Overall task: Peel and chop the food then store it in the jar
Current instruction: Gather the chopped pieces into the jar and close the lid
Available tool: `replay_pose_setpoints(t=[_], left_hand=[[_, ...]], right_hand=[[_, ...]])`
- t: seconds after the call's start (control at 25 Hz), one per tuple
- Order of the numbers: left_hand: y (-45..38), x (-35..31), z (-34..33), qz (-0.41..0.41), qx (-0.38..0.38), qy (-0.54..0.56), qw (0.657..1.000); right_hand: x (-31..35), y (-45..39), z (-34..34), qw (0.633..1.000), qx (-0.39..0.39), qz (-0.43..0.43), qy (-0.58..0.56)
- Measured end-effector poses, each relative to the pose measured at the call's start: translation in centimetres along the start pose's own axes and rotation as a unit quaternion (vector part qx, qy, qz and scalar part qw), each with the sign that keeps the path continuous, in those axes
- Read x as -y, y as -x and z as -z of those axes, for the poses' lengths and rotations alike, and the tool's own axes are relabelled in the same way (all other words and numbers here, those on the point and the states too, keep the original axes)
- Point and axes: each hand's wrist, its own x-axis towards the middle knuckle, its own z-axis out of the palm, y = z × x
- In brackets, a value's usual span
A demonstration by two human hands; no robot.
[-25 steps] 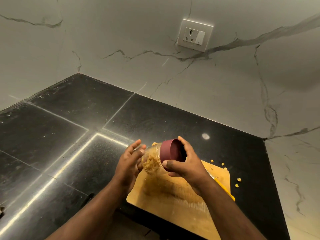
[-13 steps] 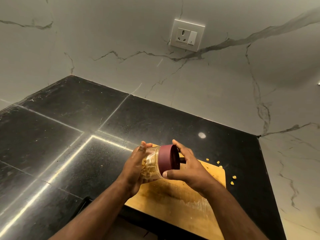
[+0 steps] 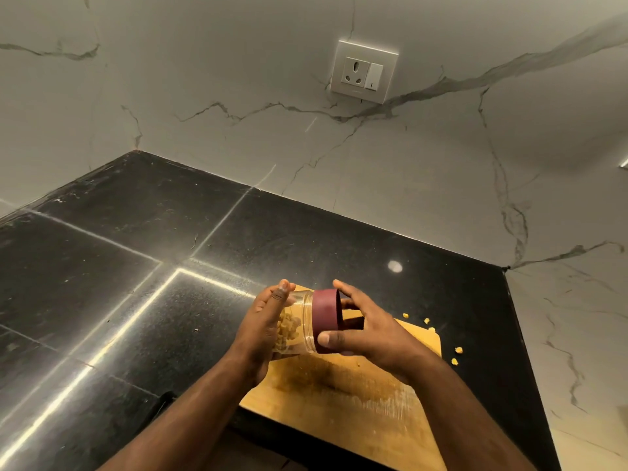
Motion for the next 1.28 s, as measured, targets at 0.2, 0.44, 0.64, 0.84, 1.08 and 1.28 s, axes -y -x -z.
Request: replay_pose_setpoints(t=[0.2, 0.44, 0.64, 0.84, 1.08, 1.28], left_hand=[[-0.6, 0.0, 0.3, 0.020, -0.007, -0.004, 1.000], [-0.7, 0.0, 0.2, 0.032, -0.003, 0.016, 0.999], [-0.9, 0.2, 0.5, 0.042, -0.008, 0.021, 0.999], [-1.2, 0.4, 0.8, 0.050, -0.010, 0.023, 0.998], [-1.1, 0.2, 0.6, 0.050, -0.008, 0.009, 0.999], [-1.3, 0.2, 1.2, 0.082, -0.051, 0.012, 0.995]], right_hand=[[-0.5, 0.0, 0.3, 0.996, -0.011, 0.079, 0.044], [0.0, -0.5, 0.2, 0.994, -0.045, -0.040, 0.095], [-0.4, -0.5, 0.4, 0.999, 0.019, 0.027, 0.019], [0.4, -0.7, 0.6, 0.981, -0.081, -0.085, 0.158], [-0.4, -0.9, 0.2, 0.999, 0.020, 0.034, 0.034], [-0.3, -1.2, -0.1, 0.989, -0.081, -0.058, 0.112]])
